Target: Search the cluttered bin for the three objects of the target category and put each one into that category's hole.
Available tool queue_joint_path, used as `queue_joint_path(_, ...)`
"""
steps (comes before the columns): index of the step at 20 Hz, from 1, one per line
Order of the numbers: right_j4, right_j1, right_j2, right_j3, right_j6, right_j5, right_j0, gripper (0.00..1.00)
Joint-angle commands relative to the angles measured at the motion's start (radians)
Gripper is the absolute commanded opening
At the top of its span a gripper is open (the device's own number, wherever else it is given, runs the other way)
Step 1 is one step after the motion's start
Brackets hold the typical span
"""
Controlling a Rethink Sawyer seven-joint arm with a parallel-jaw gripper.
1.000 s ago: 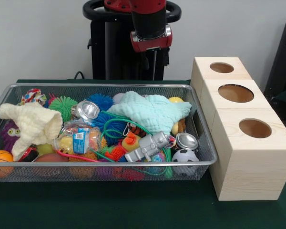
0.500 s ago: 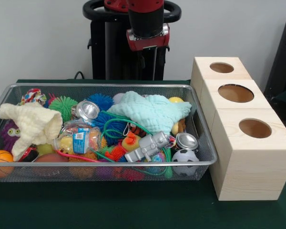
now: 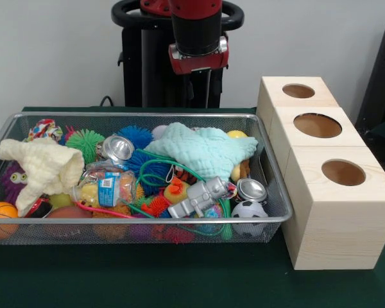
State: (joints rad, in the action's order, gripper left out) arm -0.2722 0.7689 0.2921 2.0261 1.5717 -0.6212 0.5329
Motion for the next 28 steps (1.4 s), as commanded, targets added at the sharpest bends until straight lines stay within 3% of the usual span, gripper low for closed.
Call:
queue_joint_path(1, -0.067, -0.071, 0.029, -0.196, -0.049, -0.142, -0.019, 1.00)
queue_joint_path(8, -0.071, -0.178, 0.077, -0.336, -0.152, -0.272, -0.023, 1.00)
queue_joint_path(16, -0.085, -0.252, 0.137, -0.455, -0.241, -0.333, -0.009, 1.00)
queue_joint_path(28, -0.112, -0.261, 0.112, -0.548, -0.184, -0.397, 0.007, 1.00)
